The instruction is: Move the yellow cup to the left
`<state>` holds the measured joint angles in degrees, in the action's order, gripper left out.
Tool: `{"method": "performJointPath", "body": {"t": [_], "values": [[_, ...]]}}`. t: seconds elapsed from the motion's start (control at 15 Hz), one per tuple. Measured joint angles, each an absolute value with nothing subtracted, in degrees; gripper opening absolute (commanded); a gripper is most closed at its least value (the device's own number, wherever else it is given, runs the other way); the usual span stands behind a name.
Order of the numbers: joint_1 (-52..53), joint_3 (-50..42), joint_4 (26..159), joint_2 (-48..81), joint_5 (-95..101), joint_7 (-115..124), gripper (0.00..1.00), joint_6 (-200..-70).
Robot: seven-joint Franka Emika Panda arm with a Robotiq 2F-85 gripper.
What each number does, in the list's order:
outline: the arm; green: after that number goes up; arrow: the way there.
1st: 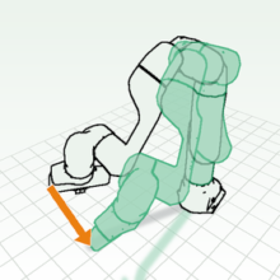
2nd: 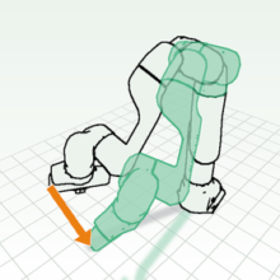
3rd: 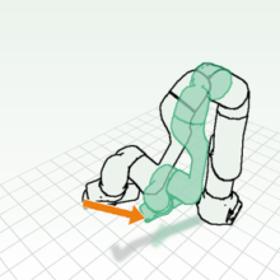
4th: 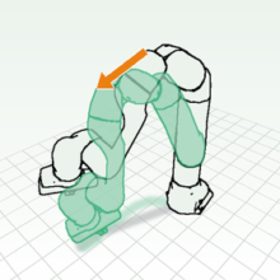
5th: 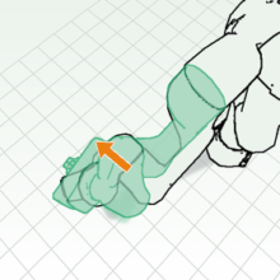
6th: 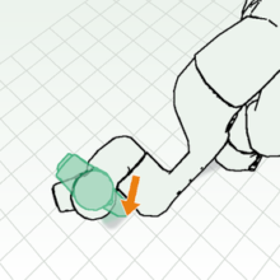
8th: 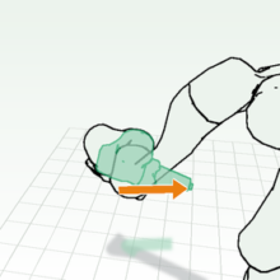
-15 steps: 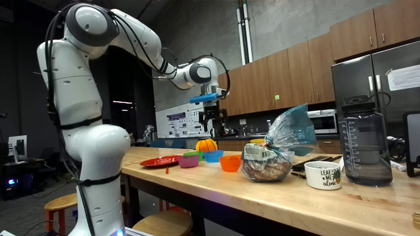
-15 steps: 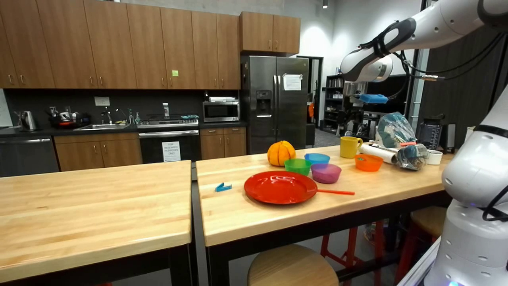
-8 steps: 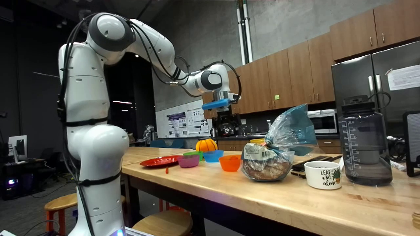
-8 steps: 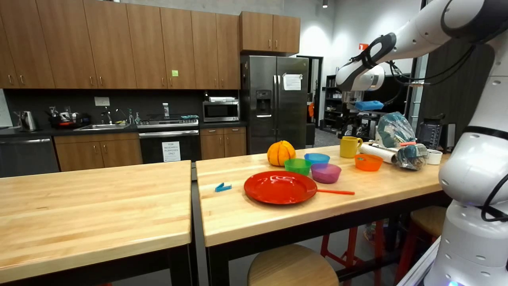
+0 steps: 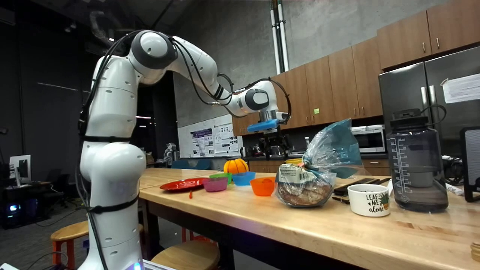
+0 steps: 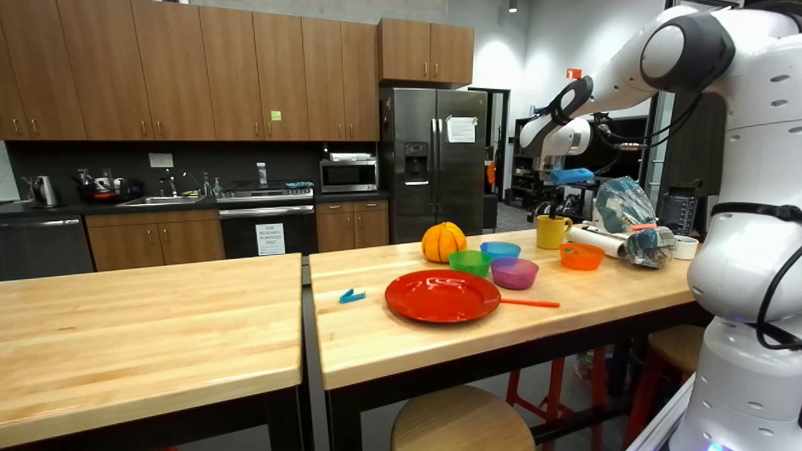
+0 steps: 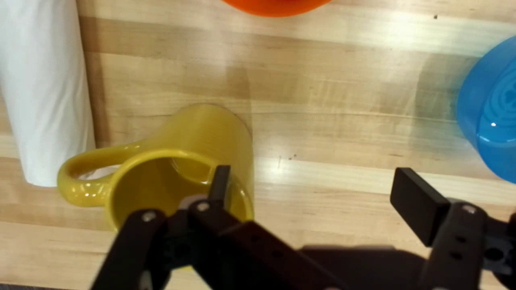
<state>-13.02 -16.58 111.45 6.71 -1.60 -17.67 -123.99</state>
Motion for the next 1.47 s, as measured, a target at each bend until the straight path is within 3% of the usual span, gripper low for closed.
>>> {"method": "performJointPath", "body": {"t": [0.67, 0.73, 0.87, 1.47], "values": [[-15.84, -16.21, 105.53, 11.65, -3.08, -17.68, 1.00, -123.17], [-15.90, -16.04, 105.53, 12.22, -3.58, -17.68, 0.75, -122.81], [-15.91, -15.70, 105.51, 13.25, -4.45, -17.68, 0.69, -122.33], [-17.06, -15.27, 105.40, 14.27, -5.19, -17.61, 0.00, -120.95]]}}
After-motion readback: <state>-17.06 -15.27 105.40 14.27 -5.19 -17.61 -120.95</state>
